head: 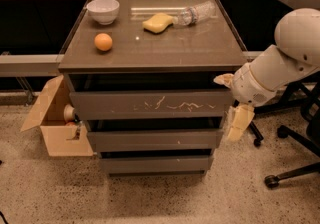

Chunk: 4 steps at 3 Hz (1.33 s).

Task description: Open top drawer

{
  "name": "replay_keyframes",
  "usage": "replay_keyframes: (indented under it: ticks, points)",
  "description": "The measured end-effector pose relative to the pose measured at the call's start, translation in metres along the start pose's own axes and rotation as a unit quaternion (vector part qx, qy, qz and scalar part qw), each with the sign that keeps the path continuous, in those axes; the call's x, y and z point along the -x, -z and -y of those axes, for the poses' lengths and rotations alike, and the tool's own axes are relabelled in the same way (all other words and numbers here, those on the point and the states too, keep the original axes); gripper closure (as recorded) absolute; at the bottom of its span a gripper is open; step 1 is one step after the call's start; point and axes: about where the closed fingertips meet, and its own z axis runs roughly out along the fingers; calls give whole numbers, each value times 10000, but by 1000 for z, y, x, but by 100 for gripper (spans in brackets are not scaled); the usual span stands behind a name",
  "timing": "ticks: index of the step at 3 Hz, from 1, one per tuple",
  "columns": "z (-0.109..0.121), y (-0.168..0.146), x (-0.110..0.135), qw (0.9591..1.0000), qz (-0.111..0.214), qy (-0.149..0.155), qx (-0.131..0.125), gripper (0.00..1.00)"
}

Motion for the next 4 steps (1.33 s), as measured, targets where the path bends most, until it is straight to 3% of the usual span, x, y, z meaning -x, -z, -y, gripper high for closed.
replay_keyframes:
  ticks: [1, 4]
  points:
    - [3, -5, -1, 10000, -54, 40, -1, 0]
    - [67, -78, -24, 9944, -779, 673, -225, 0]
